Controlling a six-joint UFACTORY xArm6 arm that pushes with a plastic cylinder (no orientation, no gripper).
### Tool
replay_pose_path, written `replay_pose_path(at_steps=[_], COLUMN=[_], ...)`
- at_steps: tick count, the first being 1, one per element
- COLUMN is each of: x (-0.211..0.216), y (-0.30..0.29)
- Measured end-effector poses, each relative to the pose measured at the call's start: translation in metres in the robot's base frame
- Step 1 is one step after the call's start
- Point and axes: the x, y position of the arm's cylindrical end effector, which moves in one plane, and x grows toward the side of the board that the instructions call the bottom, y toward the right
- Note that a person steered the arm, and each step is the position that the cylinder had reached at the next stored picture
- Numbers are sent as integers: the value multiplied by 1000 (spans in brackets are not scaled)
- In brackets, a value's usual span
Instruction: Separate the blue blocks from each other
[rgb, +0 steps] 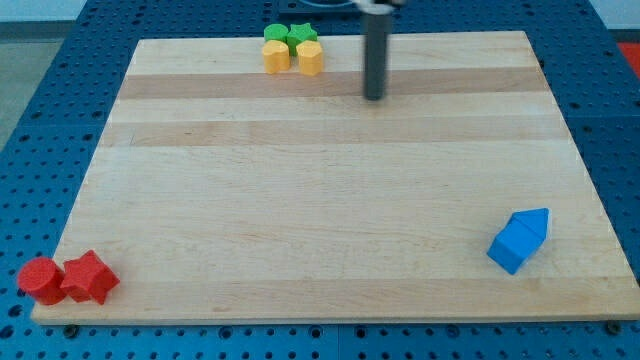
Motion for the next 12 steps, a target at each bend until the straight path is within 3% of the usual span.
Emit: replay_pose_path(at_steps=[1,4,6,7,8,9,10,12], x=[7,7,22,32,54,138,191,193], y=[66,86,230,249,249,249,241,101])
